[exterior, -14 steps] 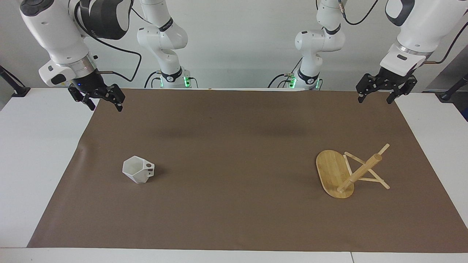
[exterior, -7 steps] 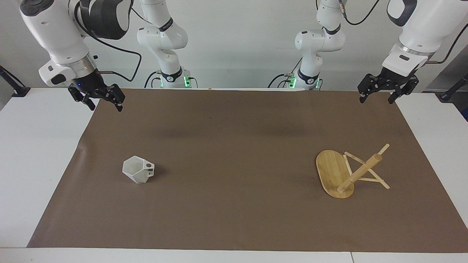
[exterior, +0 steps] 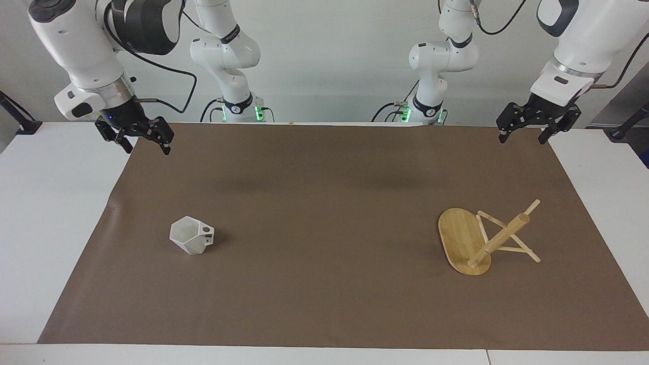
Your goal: Hang cup on rack
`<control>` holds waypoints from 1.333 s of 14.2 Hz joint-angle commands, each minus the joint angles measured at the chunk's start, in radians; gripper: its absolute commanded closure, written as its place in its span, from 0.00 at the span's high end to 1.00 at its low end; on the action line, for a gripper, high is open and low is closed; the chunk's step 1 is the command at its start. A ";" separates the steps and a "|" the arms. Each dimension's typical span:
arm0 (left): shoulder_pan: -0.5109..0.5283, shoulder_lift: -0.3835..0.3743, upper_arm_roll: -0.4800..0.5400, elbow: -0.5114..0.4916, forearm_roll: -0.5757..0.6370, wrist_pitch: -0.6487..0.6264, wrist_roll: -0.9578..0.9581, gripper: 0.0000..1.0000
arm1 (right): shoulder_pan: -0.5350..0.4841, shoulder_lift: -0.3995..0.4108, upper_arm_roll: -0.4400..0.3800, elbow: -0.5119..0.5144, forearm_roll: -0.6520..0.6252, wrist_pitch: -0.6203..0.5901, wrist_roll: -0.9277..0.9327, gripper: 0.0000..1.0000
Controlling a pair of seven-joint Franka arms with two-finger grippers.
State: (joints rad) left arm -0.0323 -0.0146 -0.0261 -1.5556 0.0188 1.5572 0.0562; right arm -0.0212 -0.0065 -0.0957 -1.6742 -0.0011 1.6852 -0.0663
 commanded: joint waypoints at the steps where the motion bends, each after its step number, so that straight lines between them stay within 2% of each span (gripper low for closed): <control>1: 0.003 -0.022 0.002 -0.024 0.003 -0.005 0.001 1.00 | -0.010 -0.023 0.005 -0.025 0.021 0.005 -0.024 1.00; 9: 0.003 -0.022 0.002 -0.024 0.003 -0.005 0.001 1.00 | -0.010 -0.023 0.005 -0.025 0.021 0.011 -0.020 1.00; 15: 0.005 -0.022 0.002 -0.024 0.003 -0.005 0.001 1.00 | -0.008 -0.009 0.005 -0.025 0.021 0.096 -0.012 1.00; 19: 0.003 -0.022 0.002 -0.024 0.003 -0.005 0.001 1.00 | -0.008 0.032 0.008 -0.019 0.020 0.186 -0.013 1.00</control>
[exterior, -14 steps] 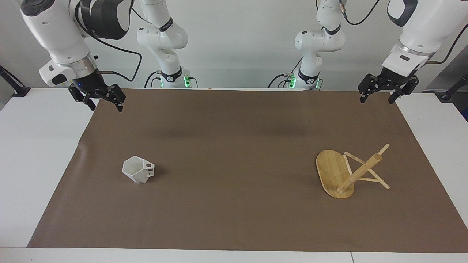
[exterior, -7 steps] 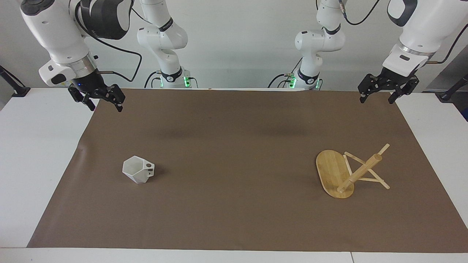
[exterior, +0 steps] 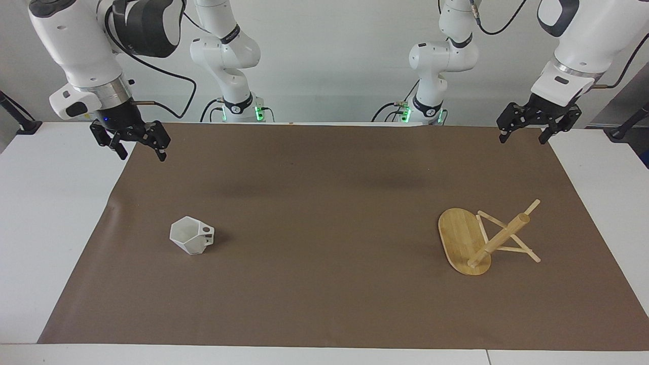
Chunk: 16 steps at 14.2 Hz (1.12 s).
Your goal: Hang cup on rack
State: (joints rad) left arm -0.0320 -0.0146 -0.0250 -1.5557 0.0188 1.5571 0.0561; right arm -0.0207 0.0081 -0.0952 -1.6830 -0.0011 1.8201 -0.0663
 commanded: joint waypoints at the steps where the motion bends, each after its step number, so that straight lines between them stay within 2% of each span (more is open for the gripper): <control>1: 0.003 -0.022 0.000 -0.024 0.003 -0.005 0.001 1.00 | -0.008 0.035 0.009 -0.009 0.020 0.080 -0.013 1.00; 8: 0.003 -0.022 0.000 -0.024 0.003 -0.005 0.001 1.00 | -0.008 0.245 0.009 -0.009 0.020 0.297 -0.047 1.00; 12: 0.003 -0.022 0.000 -0.024 0.003 -0.005 0.001 1.00 | 0.002 0.299 0.009 -0.018 0.018 0.366 -0.049 1.00; 16: 0.003 -0.022 0.000 -0.024 0.003 -0.005 0.001 1.00 | 0.012 0.332 0.009 -0.027 0.020 0.372 -0.049 1.00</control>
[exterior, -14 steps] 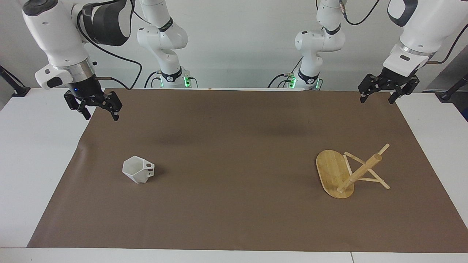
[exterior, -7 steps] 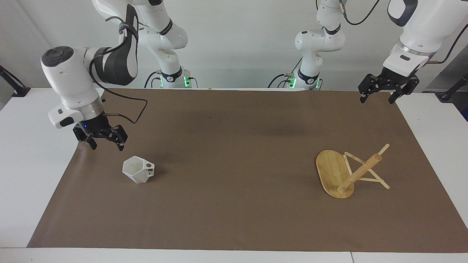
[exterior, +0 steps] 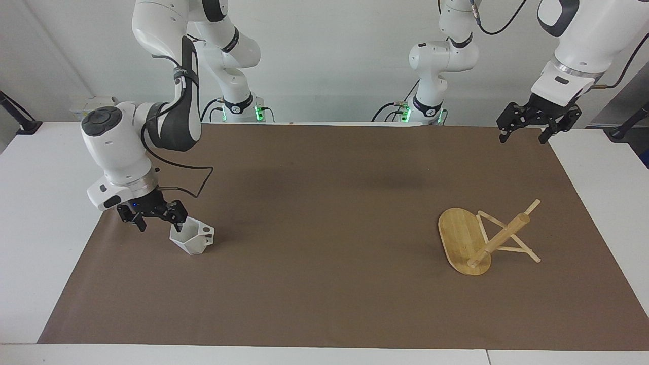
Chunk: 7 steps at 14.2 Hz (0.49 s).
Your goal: Hang cup on rack
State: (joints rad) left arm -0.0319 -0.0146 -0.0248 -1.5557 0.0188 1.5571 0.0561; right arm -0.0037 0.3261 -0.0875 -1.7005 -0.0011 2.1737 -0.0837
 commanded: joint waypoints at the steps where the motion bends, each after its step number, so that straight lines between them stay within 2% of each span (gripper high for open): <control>1: 0.003 -0.022 0.000 -0.024 0.003 -0.005 0.001 1.00 | -0.007 0.019 0.002 -0.019 0.020 0.034 -0.031 1.00; 3: 0.003 -0.022 0.000 -0.024 0.003 -0.005 0.001 1.00 | -0.012 0.028 0.002 -0.048 0.020 0.075 -0.033 1.00; 7: 0.003 -0.022 0.002 -0.024 0.003 -0.005 0.001 1.00 | -0.019 0.041 0.002 -0.056 0.020 0.081 -0.057 1.00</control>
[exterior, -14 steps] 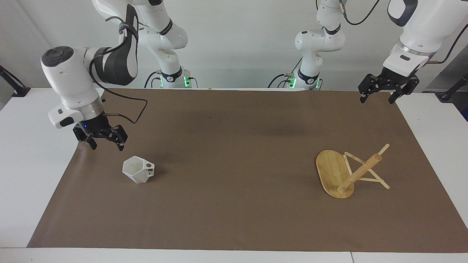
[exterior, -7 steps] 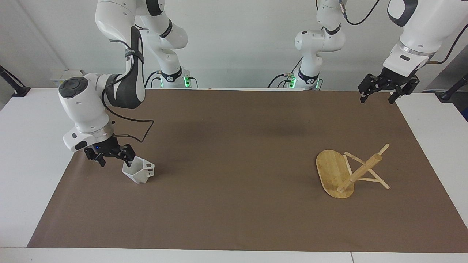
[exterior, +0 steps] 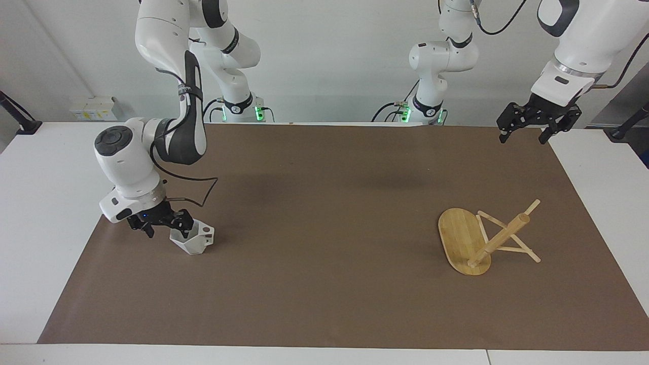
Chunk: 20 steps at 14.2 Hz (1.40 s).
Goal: Hang cup on rack
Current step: 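Reach the right gripper to the white cup and grasp it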
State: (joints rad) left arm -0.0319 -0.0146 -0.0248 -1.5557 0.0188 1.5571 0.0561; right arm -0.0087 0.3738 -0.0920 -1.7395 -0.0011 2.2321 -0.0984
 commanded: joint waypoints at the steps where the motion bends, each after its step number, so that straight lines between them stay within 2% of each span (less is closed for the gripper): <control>1: 0.003 -0.022 0.000 -0.024 0.003 -0.005 0.001 1.00 | -0.014 -0.007 0.006 -0.017 0.020 0.021 -0.043 1.00; 4: 0.003 -0.022 0.000 -0.024 0.003 -0.005 0.001 1.00 | -0.013 -0.015 0.006 -0.041 0.020 0.020 -0.043 0.93; 7: 0.003 -0.022 0.000 -0.024 0.003 -0.005 0.001 1.00 | -0.013 -0.016 0.006 -0.043 0.020 0.005 -0.044 0.80; 13: 0.003 -0.022 0.000 -0.024 0.003 -0.005 0.001 1.00 | -0.011 -0.018 0.006 -0.043 0.021 -0.009 -0.044 0.41; 16: 0.004 -0.022 0.002 -0.024 0.003 -0.005 0.001 1.00 | -0.011 -0.018 0.006 -0.043 0.021 -0.009 -0.043 0.25; 19: 0.003 -0.022 0.000 -0.024 0.003 -0.005 0.001 1.00 | -0.010 -0.018 0.006 -0.041 0.021 -0.009 -0.043 0.00; 20: 0.004 -0.022 0.000 -0.024 0.003 -0.005 0.001 1.00 | -0.008 -0.018 0.006 -0.040 0.021 -0.009 -0.038 0.00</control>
State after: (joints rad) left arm -0.0319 -0.0146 -0.0248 -1.5557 0.0189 1.5571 0.0561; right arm -0.0092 0.3702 -0.0893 -1.7608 0.0080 2.2296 -0.1066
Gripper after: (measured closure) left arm 0.000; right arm 0.956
